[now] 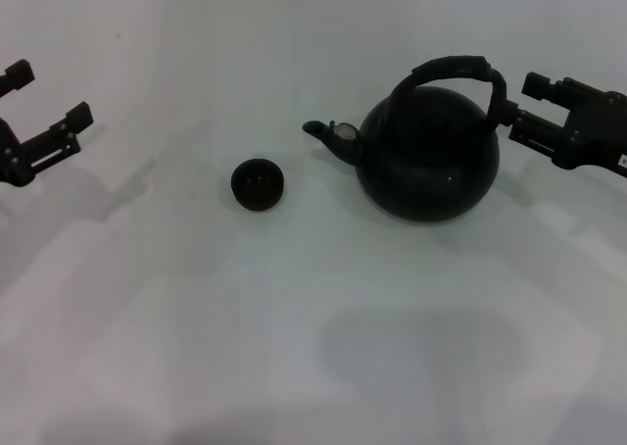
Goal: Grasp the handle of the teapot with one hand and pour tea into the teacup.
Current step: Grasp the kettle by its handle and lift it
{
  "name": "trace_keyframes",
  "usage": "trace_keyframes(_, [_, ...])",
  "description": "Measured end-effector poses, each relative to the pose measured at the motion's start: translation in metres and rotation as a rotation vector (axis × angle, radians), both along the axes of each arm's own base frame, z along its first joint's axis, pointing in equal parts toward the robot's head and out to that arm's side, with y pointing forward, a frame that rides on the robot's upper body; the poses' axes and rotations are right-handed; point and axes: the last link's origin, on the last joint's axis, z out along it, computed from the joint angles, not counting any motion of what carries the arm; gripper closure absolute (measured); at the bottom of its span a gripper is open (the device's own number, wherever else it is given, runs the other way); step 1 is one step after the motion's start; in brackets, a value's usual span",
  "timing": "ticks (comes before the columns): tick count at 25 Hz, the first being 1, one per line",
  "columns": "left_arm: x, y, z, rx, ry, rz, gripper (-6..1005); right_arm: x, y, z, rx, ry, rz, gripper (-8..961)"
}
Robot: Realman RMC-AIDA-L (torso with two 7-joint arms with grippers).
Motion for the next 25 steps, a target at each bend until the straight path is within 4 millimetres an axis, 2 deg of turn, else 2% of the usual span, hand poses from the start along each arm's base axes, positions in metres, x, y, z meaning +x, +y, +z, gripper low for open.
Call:
trace_keyframes(13, [-0.003, 0.000, 0.004, 0.021, 0.007, 0.010, 134, -0.002, 0.014, -0.024, -0.043, -0.011, -0.044, 315])
trace_keyframes(25, [-0.005, -0.001, 0.005, 0.030, 0.011, 0.014, 134, -0.001, 0.024, -0.023, -0.015, 0.005, -0.079, 316])
